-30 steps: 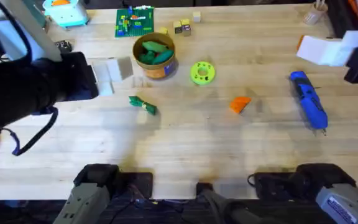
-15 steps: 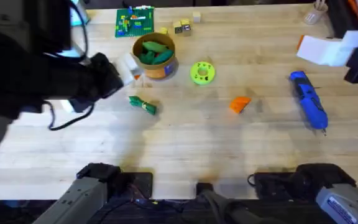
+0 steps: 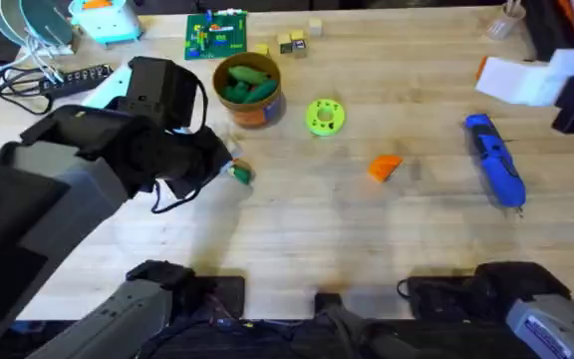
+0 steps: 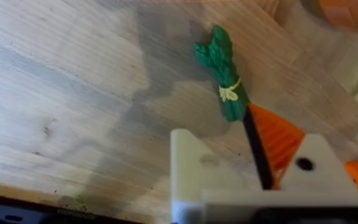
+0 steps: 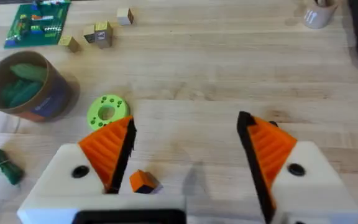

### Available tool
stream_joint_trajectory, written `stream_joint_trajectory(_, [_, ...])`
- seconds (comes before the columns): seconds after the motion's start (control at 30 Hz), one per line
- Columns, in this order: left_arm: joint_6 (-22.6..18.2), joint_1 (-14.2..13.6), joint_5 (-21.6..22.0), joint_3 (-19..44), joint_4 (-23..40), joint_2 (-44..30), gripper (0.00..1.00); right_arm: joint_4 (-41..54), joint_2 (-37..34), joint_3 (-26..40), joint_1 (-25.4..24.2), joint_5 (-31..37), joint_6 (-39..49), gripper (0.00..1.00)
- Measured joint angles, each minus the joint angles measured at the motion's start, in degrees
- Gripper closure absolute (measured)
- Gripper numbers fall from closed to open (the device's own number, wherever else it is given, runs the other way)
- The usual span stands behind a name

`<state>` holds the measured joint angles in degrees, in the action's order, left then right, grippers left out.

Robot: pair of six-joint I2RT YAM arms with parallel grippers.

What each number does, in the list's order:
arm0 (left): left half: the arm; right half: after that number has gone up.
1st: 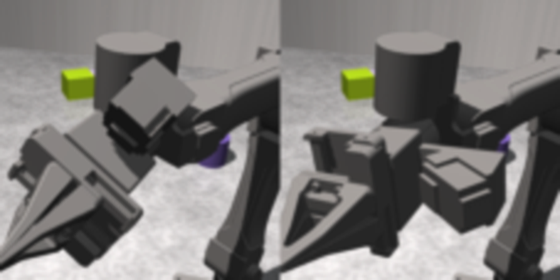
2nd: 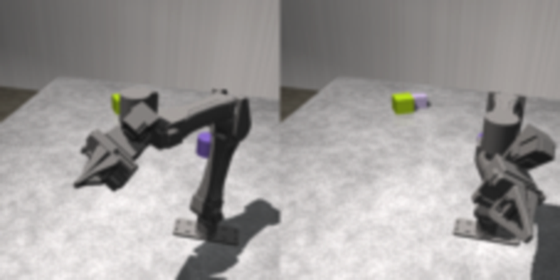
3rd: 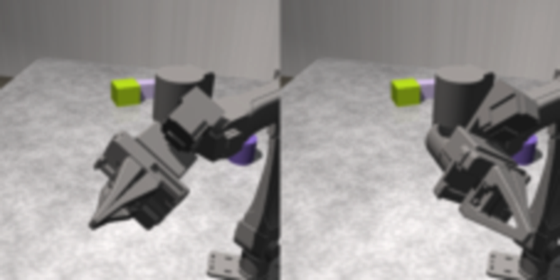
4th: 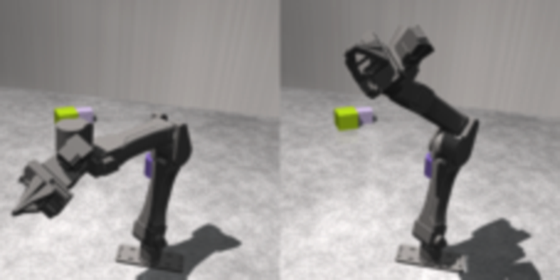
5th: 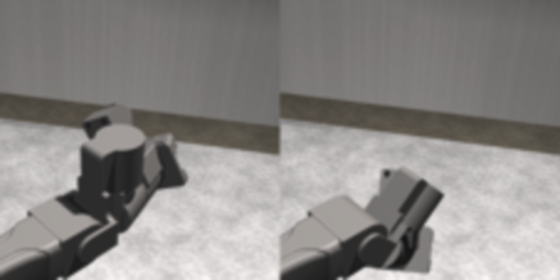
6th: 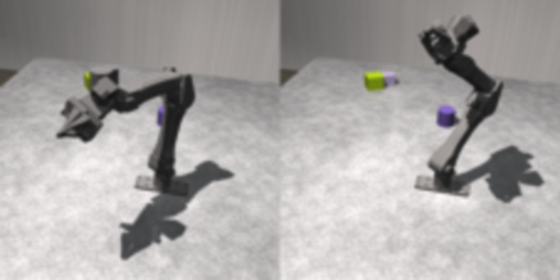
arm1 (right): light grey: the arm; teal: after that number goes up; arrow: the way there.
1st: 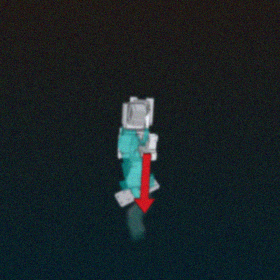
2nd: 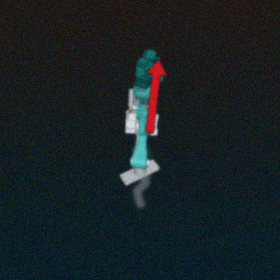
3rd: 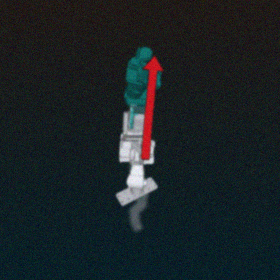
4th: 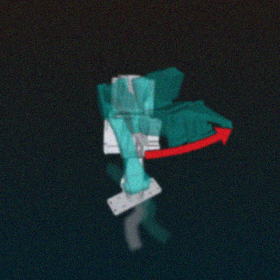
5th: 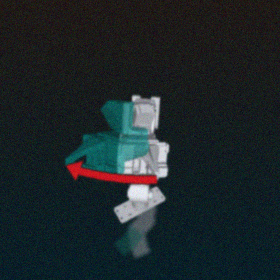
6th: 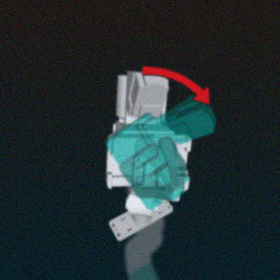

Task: Pick up the gripper from the table and insert it into the empty holder that is missing its gripper. Then pick up a screw, insert it into the mounting hole, and use the screwdriver to tighten it. Finally, clean up the table by picking up the vegetable and placing it into the bucket.

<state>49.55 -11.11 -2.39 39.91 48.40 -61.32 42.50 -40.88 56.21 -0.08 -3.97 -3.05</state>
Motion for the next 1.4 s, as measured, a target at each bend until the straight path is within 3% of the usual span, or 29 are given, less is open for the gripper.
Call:
stream_joint_trajectory(0.07, [-0.3,0.0,-0.3,-0.1,-0.2,-0.6,0.845,0.0,0.0,0.0,0.0,0.0,0.0,0.010])
stream_joint_trajectory(0.1, [-1.0,0.0,-0.7,-0.1,-0.3,-0.6,0.954,0.0,0.0,0.0,0.0,0.0,0.0,0.010])
stream_joint_trajectory(0.13, [-2.0,0.0,-1.3,-0.1,-0.6,-0.6,0.983,0.0,0.0,0.0,0.0,0.0,0.0,0.010])
stream_joint_trajectory(0.33, [-10.9,0.0,-8.1,2.2,-1.1,0.6,0.982,0.0,0.0,0.0,0.0,0.0,0.0,0.011])
stream_joint_trajectory(0.53, [-22.6,0.0,-14.9,12.2,-1.2,5.3,0.979,0.0,0.0,0.0,0.0,0.0,0.0,0.010])
stream_joint_trajectory(0.57, [-24.8,0.0,-16.0,13.8,-1.3,6.0,0.952,0.0,0.0,0.0,0.0,0.0,0.0,0.010])
stream_joint_trajectory(0.6, [-27.0,0.0,-16.9,15.1,-1.3,6.7,0.852,0.0,0.0,0.0,0.0,0.0,0.0,0.010])
stream_joint_trajectory(0.73, [-35.0,0.0,-20.9,18.8,-1.3,8.2,0.218,0.0,0.0,0.0,0.0,0.0,0.0,0.008])
stream_joint_trajectory(0.8, [-38.5,0.0,-22.2,19.5,-1.3,8.4,0.029,0.0,0.0,0.0,0.0,0.0,0.0,0.010])
stream_joint_trajectory(1.03, [-48.5,0.0,-23.9,19.6,-1.4,8.9,0.007,0.0,0.0,0.0,0.0,0.0,0.0,0.010])
stream_joint_trajectory(1.27, [-51.5,0.0,-24.2,19.6,-4.4,8.4,0.007,0.0,0.0,0.0,0.0,0.0,0.0,0.010])
stream_joint_trajectory(1.4, [-51.4,0.0,-24.5,19.6,-0.5,7.2,0.008,0.0,0.0,0.0,0.0,0.0,0.0,0.010])
